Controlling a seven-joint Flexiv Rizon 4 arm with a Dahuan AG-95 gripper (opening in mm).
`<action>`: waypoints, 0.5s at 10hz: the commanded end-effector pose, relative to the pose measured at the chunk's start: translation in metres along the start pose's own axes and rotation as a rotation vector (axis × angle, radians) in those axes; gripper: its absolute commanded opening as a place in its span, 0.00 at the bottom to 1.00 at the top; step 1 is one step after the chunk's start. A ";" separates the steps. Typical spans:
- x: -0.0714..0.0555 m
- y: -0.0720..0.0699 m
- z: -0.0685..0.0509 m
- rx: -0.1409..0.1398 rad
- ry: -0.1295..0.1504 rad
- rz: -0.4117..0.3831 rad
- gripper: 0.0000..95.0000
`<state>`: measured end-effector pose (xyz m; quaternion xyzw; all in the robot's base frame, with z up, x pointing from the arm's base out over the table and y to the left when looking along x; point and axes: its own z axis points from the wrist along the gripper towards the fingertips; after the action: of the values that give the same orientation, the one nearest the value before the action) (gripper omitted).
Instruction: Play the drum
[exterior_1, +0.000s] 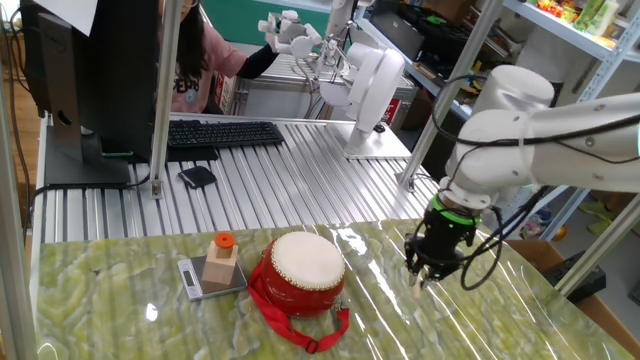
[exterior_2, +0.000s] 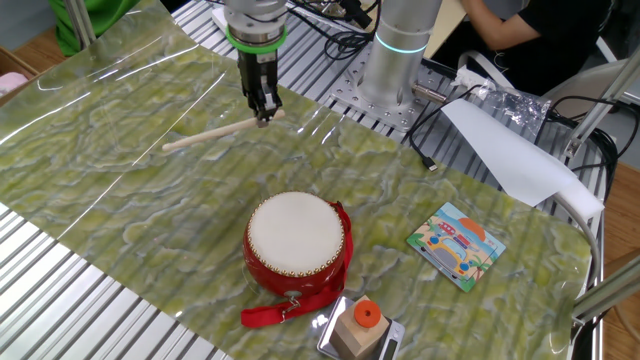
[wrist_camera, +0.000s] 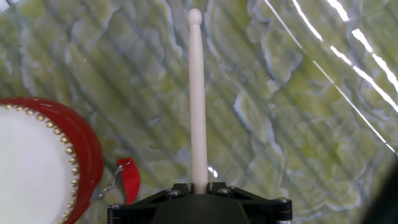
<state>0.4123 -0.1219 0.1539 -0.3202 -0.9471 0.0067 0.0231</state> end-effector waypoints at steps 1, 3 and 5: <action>-0.003 -0.009 0.008 -0.005 -0.001 -0.016 0.00; -0.005 -0.009 0.015 -0.003 -0.003 -0.001 0.00; -0.006 -0.009 0.021 -0.002 -0.007 0.009 0.00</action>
<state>0.4121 -0.1331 0.1314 -0.3240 -0.9458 0.0062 0.0201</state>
